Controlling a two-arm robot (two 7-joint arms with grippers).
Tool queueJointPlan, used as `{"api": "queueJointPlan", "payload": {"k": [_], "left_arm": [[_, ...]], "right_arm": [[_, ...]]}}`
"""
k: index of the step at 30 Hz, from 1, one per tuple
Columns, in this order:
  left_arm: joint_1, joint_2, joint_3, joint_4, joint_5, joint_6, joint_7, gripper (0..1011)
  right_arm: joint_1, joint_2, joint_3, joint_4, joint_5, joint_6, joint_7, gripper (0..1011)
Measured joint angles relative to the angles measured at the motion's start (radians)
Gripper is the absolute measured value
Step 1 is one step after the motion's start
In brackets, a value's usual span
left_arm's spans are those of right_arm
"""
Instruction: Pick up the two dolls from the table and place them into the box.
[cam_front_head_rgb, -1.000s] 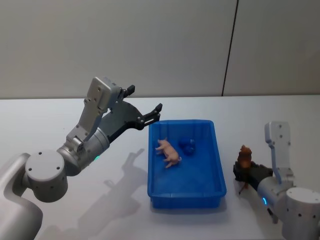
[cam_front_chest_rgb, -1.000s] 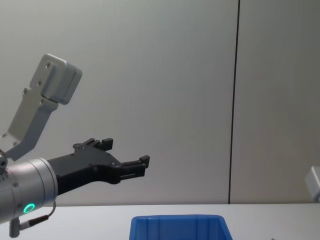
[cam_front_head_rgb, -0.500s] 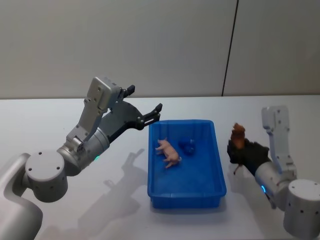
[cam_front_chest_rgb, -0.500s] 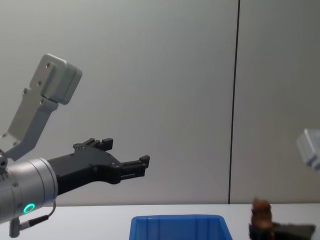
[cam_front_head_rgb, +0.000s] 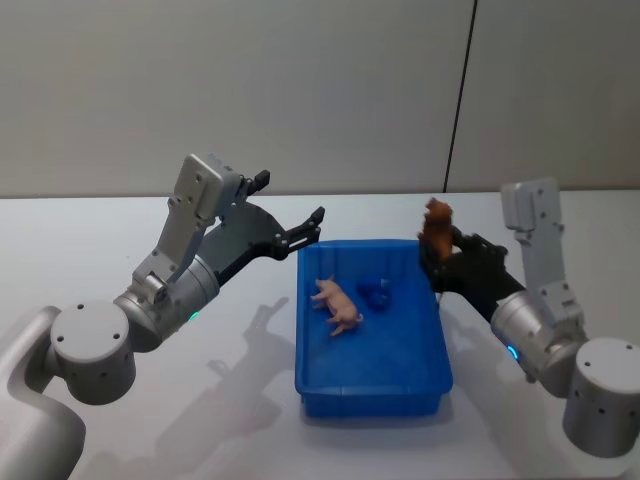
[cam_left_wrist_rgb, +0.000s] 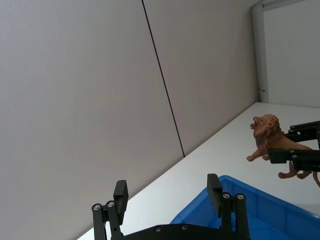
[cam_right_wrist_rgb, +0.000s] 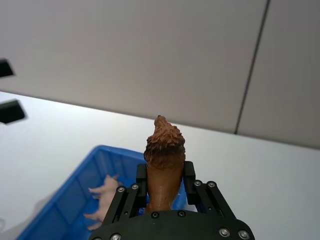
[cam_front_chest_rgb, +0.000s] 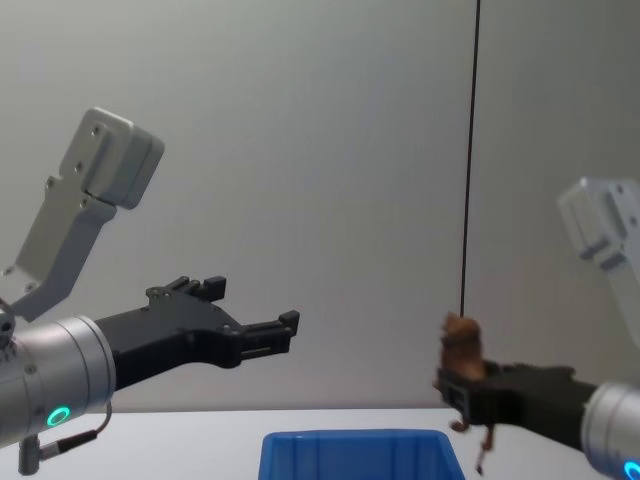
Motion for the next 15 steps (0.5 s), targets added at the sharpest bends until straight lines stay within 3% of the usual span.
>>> {"api": "queueJointPlan", "payload": {"k": [7,15], "left_arm": [[0.0,0.0,0.0,0.0,0.0,0.0,0.0,1001],[0.0,0.0,0.0,0.0,0.0,0.0,0.0,1001]], "right_arm": [[0.02,-0.007,-0.013,0.001,-0.016,-0.061,0.089,423],[0.05,-0.021,-0.03,0.038,-0.023,-0.114,0.196,682]]}}
